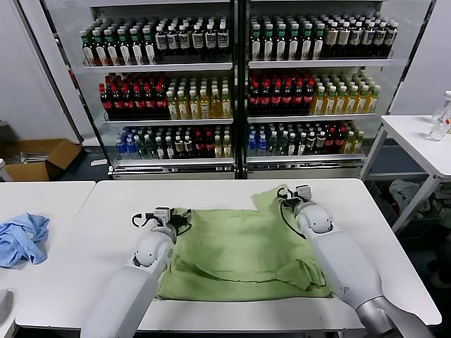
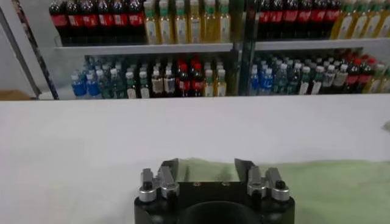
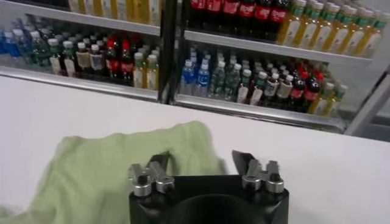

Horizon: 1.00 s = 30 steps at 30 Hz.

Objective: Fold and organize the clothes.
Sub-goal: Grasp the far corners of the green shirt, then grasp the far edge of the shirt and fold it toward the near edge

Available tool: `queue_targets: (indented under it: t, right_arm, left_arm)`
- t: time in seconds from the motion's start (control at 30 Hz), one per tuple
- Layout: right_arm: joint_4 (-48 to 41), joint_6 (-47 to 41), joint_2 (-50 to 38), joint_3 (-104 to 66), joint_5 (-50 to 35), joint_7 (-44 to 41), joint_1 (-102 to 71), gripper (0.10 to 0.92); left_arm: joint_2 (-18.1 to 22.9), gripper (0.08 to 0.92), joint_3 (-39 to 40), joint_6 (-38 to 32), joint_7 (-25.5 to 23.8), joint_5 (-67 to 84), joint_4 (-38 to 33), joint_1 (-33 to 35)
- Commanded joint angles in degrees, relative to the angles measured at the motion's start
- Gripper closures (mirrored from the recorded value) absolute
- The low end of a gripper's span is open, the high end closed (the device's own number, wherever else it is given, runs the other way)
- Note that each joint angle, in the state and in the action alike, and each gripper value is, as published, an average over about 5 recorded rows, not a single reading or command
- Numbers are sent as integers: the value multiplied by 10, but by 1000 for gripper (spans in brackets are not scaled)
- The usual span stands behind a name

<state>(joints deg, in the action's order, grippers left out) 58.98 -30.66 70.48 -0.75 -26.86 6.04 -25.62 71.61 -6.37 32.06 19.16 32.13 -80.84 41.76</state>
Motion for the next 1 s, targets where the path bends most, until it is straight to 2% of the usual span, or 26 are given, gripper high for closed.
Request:
queue_targets:
  t: [0.03, 0.33, 0.53, 0.83, 1.0]
  right_arm:
    - [-25, -2, 8, 6, 2, -29, 0, 509]
    - [15, 9, -7, 8, -6, -41, -10, 769]
    - [73, 42, -17, -2, -31, -37, -25, 903]
    - [210, 66, -61, -34, -75, -22, -78, 917]
    - [253, 72, -85, -54, -81, -21, -109, 917]
  left_arm:
    - [1, 493, 1, 11, 12, -3, 7, 4]
    - [-9, 753, -20, 0, 3, 44, 5, 19]
    - [-13, 895, -36, -33, -11, 81, -33, 33]
    - [-31, 913, -76, -74, -22, 173, -173, 91]
    - [-42, 914, -94, -86, -26, 216, -197, 113]
